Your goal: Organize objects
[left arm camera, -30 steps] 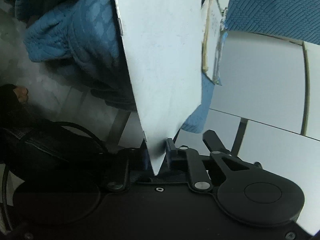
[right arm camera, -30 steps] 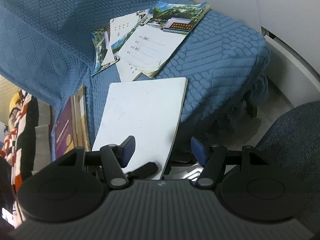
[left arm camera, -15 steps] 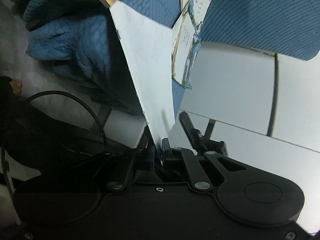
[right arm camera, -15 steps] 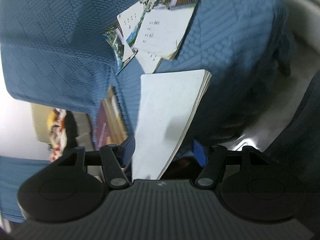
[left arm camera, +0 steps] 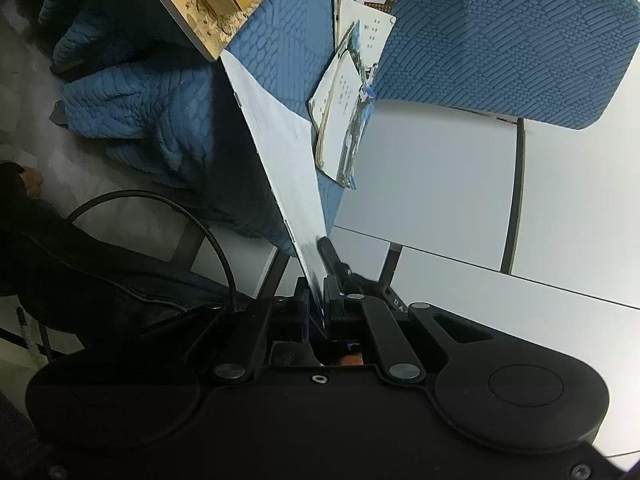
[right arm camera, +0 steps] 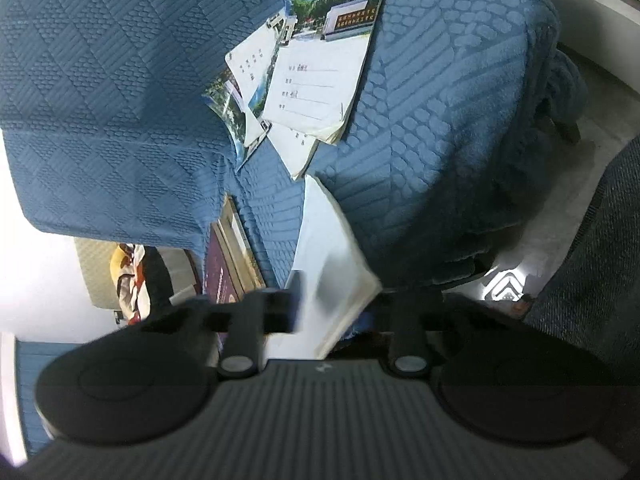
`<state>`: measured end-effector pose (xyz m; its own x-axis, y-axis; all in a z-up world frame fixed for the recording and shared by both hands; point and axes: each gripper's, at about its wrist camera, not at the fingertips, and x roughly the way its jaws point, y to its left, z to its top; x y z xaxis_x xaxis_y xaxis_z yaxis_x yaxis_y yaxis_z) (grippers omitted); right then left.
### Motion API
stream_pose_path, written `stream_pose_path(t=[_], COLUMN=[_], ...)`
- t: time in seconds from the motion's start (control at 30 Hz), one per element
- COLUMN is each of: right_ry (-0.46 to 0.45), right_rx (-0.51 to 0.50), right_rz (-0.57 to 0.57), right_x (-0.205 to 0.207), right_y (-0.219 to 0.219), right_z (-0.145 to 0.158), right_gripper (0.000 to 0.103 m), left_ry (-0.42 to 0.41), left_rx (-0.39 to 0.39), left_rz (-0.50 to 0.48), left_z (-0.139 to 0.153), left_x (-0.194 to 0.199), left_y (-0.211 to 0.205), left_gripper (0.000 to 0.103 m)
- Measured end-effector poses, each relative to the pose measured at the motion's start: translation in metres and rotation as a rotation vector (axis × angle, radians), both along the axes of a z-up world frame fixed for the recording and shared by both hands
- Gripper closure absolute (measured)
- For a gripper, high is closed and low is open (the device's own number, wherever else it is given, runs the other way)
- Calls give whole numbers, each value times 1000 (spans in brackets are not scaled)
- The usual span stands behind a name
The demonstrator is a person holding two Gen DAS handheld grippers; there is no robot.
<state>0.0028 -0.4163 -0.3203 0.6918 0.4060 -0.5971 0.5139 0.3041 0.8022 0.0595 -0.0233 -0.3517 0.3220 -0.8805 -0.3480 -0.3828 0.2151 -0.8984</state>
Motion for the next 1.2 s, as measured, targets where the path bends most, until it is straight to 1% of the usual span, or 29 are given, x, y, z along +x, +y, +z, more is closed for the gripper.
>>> stream_pose_path(t=[0.03, 0.1, 0.2, 0.3, 0.4, 0.73, 0.87, 1.1, 1.2], right_ry=[-5, -21, -47, -57, -74, -119, -146, -195, -213], right_rx=[-5, -31, -56, -107, -150, -206, -244, -277, -276], right_rz=[13, 42, 75, 105, 129, 159, 180, 214, 230], right_x=[0, 1, 2, 8, 13, 25, 37, 64, 76], right_y=[1, 5, 10, 17, 24, 38, 48, 68, 78], right_z=[2, 9, 21, 35, 49, 92, 111, 137, 143], right_gripper=[89, 91, 91, 91, 91, 91, 91, 91, 91], left_ry=[-1, -7, -28, -49, -75, -153, -186, -252, -275], left_rx=[0, 1, 2, -3, 7, -3, -2, 14, 23], left_rz=[2, 5, 1, -9, -12, -4, -4, 12, 29], left_z=[1, 4, 10, 17, 28, 69, 86, 116, 128], left_x=[0, 3, 6, 9, 12, 28, 38, 59, 64], left_y=[2, 3, 7, 9, 14, 32, 43, 69, 85], left_gripper=[98, 97, 96, 96, 95, 95, 95, 95, 95])
